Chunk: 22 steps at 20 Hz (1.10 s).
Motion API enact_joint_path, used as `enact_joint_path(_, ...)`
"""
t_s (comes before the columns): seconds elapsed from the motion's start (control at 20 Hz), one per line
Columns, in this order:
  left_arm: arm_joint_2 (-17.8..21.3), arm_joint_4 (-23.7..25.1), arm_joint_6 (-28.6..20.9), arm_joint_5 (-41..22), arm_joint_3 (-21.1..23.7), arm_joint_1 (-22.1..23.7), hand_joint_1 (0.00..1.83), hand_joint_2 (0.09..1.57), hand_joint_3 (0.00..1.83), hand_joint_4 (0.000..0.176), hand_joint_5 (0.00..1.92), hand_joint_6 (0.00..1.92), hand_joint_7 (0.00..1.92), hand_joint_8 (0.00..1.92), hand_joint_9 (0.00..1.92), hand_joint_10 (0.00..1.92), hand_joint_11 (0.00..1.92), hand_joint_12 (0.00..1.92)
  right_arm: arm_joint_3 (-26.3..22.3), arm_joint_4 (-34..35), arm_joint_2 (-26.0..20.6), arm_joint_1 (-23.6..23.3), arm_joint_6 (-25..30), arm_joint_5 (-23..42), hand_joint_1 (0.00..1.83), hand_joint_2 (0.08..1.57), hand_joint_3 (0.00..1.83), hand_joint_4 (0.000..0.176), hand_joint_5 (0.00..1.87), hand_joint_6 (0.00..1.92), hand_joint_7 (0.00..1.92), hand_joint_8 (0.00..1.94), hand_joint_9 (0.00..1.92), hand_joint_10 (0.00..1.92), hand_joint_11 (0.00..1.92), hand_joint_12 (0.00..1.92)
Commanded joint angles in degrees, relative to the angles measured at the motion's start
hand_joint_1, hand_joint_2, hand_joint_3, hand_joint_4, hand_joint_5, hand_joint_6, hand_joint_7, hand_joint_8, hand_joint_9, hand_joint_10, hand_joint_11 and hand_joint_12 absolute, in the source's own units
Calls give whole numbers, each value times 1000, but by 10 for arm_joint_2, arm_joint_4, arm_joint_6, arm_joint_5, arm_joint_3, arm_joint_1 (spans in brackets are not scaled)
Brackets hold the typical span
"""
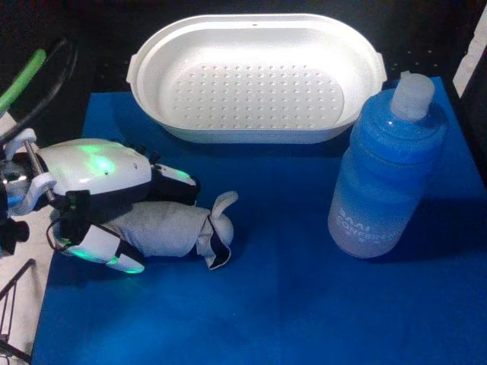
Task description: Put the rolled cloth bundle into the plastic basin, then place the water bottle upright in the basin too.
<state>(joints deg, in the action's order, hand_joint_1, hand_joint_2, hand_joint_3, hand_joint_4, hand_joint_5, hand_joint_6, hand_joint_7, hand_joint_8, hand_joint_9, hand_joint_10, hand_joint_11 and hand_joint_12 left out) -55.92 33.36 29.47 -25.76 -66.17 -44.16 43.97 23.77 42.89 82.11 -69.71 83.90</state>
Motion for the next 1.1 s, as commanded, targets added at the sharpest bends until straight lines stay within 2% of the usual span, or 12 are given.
enact_joint_path(0.0, -5, -10, 12, -28, -4, 2, 1754, 1166, 6, 176, 744, 1921, 1042, 1921, 1415, 1921, 1501, 1921, 3, -4, -1, -5, 5, 72, 378, 1522, 2, 72, 379, 0, 231, 0, 186, 0, 0, 411)
enact_joint_path(0.2, -5, -41, 28, -54, -5, 8, 1776, 1152, 0, 176, 518, 1921, 972, 1921, 1422, 1921, 1596, 1921, 3, -4, 0, -4, 5, 71, 359, 1517, 0, 72, 380, 1, 239, 2, 182, 1, 0, 375)
enact_joint_path(0.35, 4, -50, 27, -89, 0, 22, 1693, 1169, 3, 176, 459, 1921, 911, 1921, 1387, 1921, 1553, 1921, 3, -4, 1, -4, 5, 71, 344, 1521, 1, 74, 383, 0, 251, 1, 214, 4, 0, 495)
enact_joint_path(0.45, 23, -54, 27, -126, 13, 38, 1475, 1241, 16, 176, 566, 1921, 994, 1921, 1323, 1921, 1488, 1921, 4, -4, 2, -4, 5, 70, 361, 1525, 0, 58, 380, 2, 250, 1, 204, 3, 0, 451)
enact_joint_path(0.5, 33, -55, 27, -144, 19, 48, 1096, 1306, 14, 176, 690, 1921, 1045, 1921, 1267, 1921, 1443, 1921, 5, -4, 3, -4, 5, 70, 380, 1520, 0, 57, 388, 3, 255, 2, 204, 2, 0, 435)
enact_joint_path(0.55, 41, -55, 27, -163, 24, 59, 1168, 1267, 0, 176, 738, 1921, 1060, 1921, 1257, 1921, 1424, 1921, 6, -4, 4, -4, 5, 69, 356, 1518, 0, 69, 384, 1, 252, 0, 200, 0, 0, 427)
enact_joint_path(0.65, 53, -55, 26, -195, 28, 83, 1125, 1037, 0, 176, 830, 1921, 1054, 1921, 1238, 1921, 1386, 1921, 7, -4, 6, -4, 5, 67, 292, 1525, 2, 65, 368, 1, 251, 0, 220, 3, 0, 510)
enact_joint_path(0.7, 58, -55, 24, -208, 27, 94, 1450, 1093, 14, 176, 777, 1921, 1049, 1921, 1257, 1921, 1392, 1921, 7, -4, 7, -4, 5, 66, 288, 1530, 4, 59, 362, 0, 250, 0, 221, 2, 0, 512)
enact_joint_path(0.75, 60, -56, 24, -215, 24, 109, 1645, 1150, 31, 176, 639, 1921, 934, 1921, 1173, 1921, 1305, 1921, 7, -4, 7, -4, 5, 66, 309, 1527, 0, 51, 360, 0, 251, 0, 218, 0, 0, 507)
enact_joint_path(0.8, 59, -56, 24, -216, 17, 126, 1762, 1164, 33, 176, 695, 1921, 945, 1921, 1221, 1921, 1353, 1921, 8, -4, 7, -4, 5, 66, 332, 1521, 0, 52, 358, 0, 247, 0, 210, 0, 0, 501)
enact_joint_path(0.9, 46, -55, 27, -200, -8, 176, 1684, 1209, 30, 176, 632, 1921, 828, 1921, 1168, 1921, 1330, 1921, 9, -4, 10, -4, 5, 65, 337, 1513, 0, 58, 361, 0, 254, 1, 209, 0, 0, 440)
enact_joint_path(1.05, 11, -97, 74, -171, -47, 220, 1657, 1227, 4, 176, 682, 1921, 896, 1921, 1213, 1921, 1369, 1921, 13, -4, 13, -4, 5, 65, 338, 1517, 0, 60, 361, 0, 253, 0, 183, 4, 0, 334)
